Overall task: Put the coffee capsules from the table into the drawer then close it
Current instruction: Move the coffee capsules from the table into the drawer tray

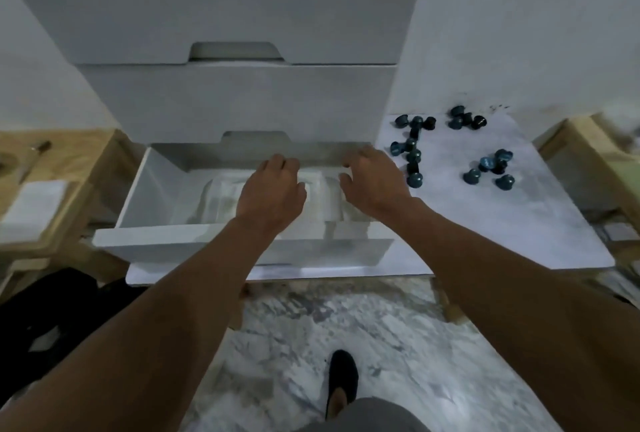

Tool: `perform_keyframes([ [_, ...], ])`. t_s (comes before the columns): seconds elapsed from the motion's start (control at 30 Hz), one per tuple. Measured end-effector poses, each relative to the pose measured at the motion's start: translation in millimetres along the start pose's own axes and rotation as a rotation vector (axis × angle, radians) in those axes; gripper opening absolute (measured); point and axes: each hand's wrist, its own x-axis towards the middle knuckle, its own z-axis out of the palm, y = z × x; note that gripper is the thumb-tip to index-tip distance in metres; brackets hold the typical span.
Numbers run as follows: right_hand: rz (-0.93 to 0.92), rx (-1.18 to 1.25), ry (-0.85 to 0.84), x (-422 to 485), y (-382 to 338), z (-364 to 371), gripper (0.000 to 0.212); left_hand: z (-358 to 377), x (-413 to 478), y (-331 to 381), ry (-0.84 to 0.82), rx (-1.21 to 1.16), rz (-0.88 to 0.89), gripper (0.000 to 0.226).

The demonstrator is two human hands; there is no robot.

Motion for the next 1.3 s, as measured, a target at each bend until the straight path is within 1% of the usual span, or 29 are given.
perform_keyframes([
  [0.1, 0.121, -0.01, 0.064, -35, 13, -25, 0.034, -11, -12, 24, 0.047, -0.01, 0.137, 0.032],
  [0.17, 0.179, -0.031, 0.083, -61, 25, -37, 0.034, -13, -21, 43, 0.055, -0.021, 0.195, 0.031],
  [0.27, 0.244, -0.063, 0.098, -97, 48, -54, 0.033, -10, -30, 72, 0.037, -0.043, 0.259, 0.035],
  [0.37, 0.317, -0.081, 0.132, -122, 76, -68, 0.036, -3, -32, 104, 0.012, -0.061, 0.314, 0.035],
  [0.5, 0.384, -0.094, 0.147, -144, 117, -81, 0.037, 9, -25, 149, -0.024, -0.103, 0.388, 0.038],
  [0.57, 0.414, -0.083, 0.142, -151, 143, -87, 0.038, 19, -15, 172, -0.038, -0.11, 0.406, 0.036],
  [0.67, 0.448, -0.067, 0.131, -153, 191, -92, 0.037, 41, 9, 211, -0.068, -0.117, 0.407, 0.029],
  [0.73, 0.458, -0.052, 0.122, -149, 225, -95, 0.037, 57, 28, 239, -0.082, -0.124, 0.384, 0.03],
  [0.87, 0.434, -0.037, 0.091, -132, 291, -101, 0.031, 92, 58, 293, -0.121, -0.109, 0.355, 0.03],
  [1.03, 0.344, -0.045, 0.015, -105, 353, -110, 0.036, 132, 93, 344, -0.163, -0.117, 0.317, 0.026],
  [1.17, 0.306, -0.015, -0.046, -78, 379, -103, 0.034, 153, 116, 361, -0.192, -0.102, 0.293, 0.027],
  [1.3, 0.312, 0.025, -0.11, -45, 400, -87, 0.033, 180, 146, 359, -0.237, -0.077, 0.26, 0.024],
])
